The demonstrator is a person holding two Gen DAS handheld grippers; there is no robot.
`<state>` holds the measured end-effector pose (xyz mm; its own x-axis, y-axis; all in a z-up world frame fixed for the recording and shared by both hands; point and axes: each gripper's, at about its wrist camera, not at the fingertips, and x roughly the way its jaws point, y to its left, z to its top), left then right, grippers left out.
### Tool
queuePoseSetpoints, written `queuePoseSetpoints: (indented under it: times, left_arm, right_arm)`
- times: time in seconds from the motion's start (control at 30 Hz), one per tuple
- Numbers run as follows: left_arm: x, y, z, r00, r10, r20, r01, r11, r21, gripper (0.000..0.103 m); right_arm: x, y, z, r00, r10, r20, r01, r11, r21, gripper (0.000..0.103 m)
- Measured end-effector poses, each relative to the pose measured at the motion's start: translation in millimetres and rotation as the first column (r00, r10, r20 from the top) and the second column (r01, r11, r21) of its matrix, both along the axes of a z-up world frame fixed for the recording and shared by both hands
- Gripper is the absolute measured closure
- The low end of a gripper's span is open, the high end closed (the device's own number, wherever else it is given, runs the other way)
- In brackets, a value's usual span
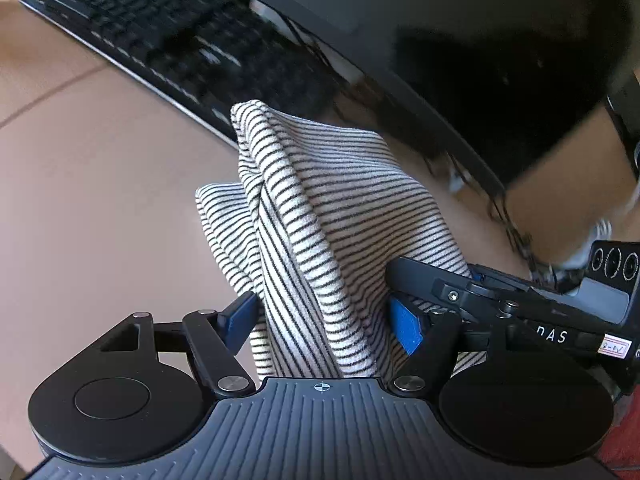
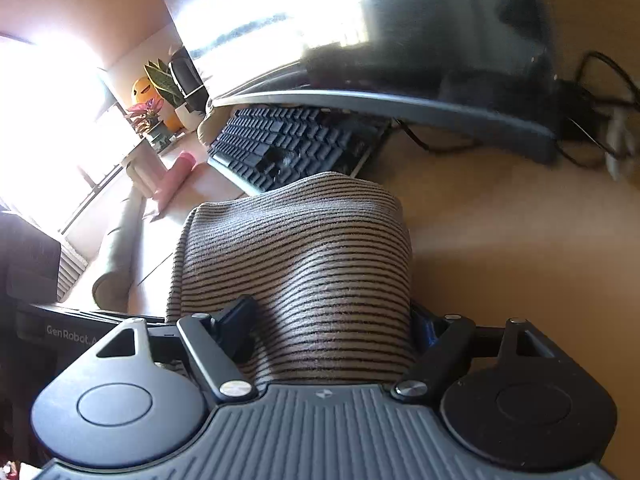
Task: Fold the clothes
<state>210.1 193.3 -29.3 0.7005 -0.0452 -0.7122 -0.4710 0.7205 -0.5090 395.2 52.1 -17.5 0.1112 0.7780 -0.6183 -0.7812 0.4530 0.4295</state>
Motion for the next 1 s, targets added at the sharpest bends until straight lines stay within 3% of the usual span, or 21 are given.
queuePoseSetpoints:
  times: [0.1, 0.2, 0.37, 0.43, 0.5, 0.6, 0.7, 0.77, 0.87, 1.0]
  left_arm:
    - [1, 15, 5, 1.0, 0.021, 0.003, -0.021, 1.0, 0.01, 0.027]
    - [-8, 21, 30, 0.999, 0.03, 0.017, -0.032, 0.996, 0.089, 0.026]
    - [-9, 25, 76, 0.981, -0.033, 0.191, 0.0, 0.986, 0.169, 0.024]
    - [6, 26, 72, 0.975, -0.088, 0.205, 0.053, 0.984, 0.172, 0.024]
    - [22, 27, 64, 0.969, -0.145, 0.2, 0.111, 0.979, 0.169, 0.024]
    - [39, 30, 41, 0.975, -0.184, 0.126, 0.161, 0.971, 0.178, 0.025]
    - [47, 34, 28, 0.973, -0.21, 0.092, 0.19, 0.963, 0.193, 0.024]
    - [48, 39, 29, 0.97, -0.223, 0.099, 0.204, 0.964, 0.171, 0.024]
    - [44, 51, 25, 0.969, -0.221, 0.115, 0.206, 0.971, 0.123, 0.024]
    - [38, 56, 23, 0.965, -0.225, 0.137, 0.213, 0.972, 0.094, 0.024]
  right_arm:
    - [5, 9, -1, 1.0, 0.007, 0.03, -0.006, 1.0, -0.022, 0.022]
    - [-5, 6, 4, 0.993, 0.022, 0.12, -0.016, 0.998, -0.057, 0.017]
    - [-44, -13, 20, 0.96, -0.001, 0.279, 0.036, 0.992, -0.122, 0.016]
    - [-68, -22, 29, 0.951, -0.01, 0.309, 0.046, 0.993, -0.111, 0.017]
    - [-98, -26, 37, 0.947, 0.022, 0.319, 0.013, 0.994, -0.108, 0.031]
    - [-122, -17, 29, 0.972, 0.116, 0.206, -0.089, 0.987, -0.137, 0.039]
    - [-133, -7, 24, 0.971, 0.14, 0.192, -0.104, 0.977, -0.188, 0.039]
    - [-127, -12, 33, 0.983, 0.097, 0.156, -0.071, 0.984, -0.162, 0.039]
    - [-99, -31, 43, 0.998, -0.055, -0.013, 0.053, 0.994, -0.096, 0.032]
    - [-74, -48, 33, 0.952, -0.206, -0.228, 0.196, 0.978, -0.068, 0.029]
